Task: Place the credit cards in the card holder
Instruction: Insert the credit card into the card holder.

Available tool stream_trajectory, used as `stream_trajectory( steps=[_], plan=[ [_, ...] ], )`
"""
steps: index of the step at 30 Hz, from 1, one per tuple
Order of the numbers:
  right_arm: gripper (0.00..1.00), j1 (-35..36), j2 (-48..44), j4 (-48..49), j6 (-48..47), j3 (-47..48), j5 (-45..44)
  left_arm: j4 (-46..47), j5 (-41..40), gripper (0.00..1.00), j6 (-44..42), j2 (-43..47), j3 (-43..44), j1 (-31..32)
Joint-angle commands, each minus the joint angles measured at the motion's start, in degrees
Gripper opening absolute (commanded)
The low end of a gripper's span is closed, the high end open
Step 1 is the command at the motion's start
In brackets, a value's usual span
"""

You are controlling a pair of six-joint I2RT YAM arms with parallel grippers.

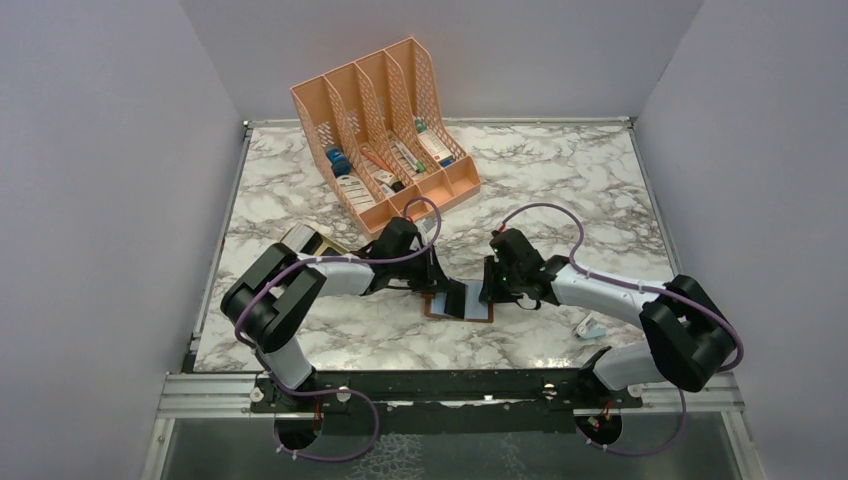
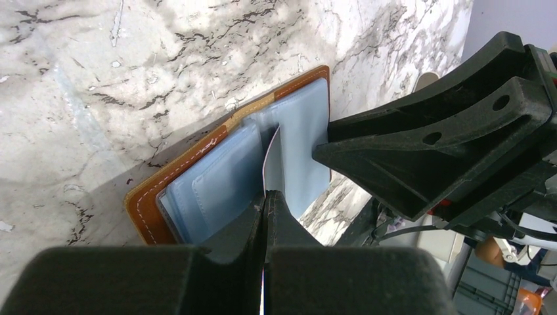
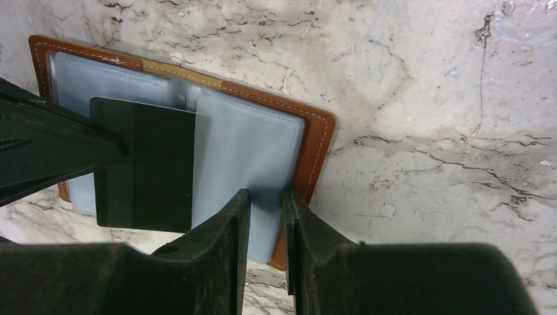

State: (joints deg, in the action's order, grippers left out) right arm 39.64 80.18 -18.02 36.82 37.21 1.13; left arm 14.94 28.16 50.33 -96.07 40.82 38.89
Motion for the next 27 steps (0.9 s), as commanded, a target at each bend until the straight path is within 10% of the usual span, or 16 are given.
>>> stream_trajectory(
  steps=[1,19,27],
  plan=[
    [0.24,0.1,0.3,0.7,1.0,-1.9,-0.9,1.0,-4.1,0.0,0.5,-1.0,-0.2,0.8],
    [0.24,0.1,-1.0,1.1,2.6,-3.0,0.0,2.1,-9.0,0.0,3.1,-1.0,-2.4,3.2],
    [0.26,0.1,-3.6,-2.5,2.0,0.1,-1.0,-0.6,-9.3,0.36,1.3,0.2,-0.5,3.3]
  ],
)
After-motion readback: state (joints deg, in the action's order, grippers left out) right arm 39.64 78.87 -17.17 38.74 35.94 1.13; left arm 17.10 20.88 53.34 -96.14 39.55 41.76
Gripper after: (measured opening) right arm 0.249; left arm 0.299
